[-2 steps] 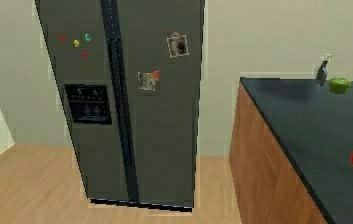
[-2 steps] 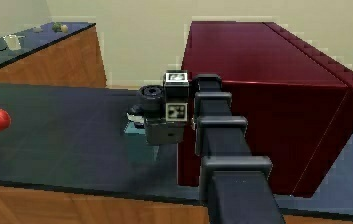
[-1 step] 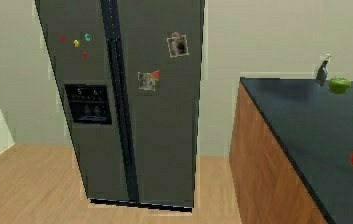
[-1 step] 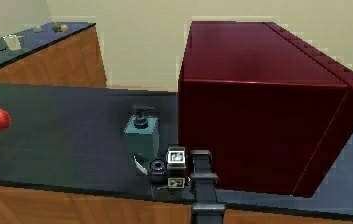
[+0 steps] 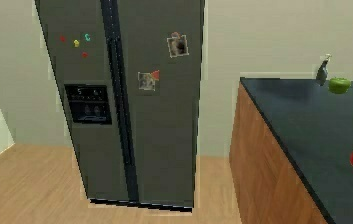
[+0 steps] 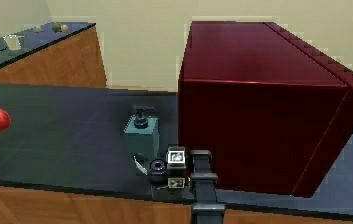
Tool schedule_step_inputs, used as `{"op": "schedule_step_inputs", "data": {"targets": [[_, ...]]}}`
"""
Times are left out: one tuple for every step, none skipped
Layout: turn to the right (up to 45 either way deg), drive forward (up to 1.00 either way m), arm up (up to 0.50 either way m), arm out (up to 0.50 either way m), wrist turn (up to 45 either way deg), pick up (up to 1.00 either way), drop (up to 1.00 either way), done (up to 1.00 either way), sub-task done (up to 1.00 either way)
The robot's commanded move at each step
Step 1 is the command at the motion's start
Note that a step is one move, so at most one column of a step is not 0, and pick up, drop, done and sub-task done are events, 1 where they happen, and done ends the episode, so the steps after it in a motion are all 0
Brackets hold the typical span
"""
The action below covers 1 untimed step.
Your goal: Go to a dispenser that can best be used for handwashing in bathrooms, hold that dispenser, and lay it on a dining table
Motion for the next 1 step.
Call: {"op": "schedule_step_inputs", "data": {"targets": [[0.0,0.0,0.1,0.0,0.0,0.0,0.0,0.0,0.0]]}}
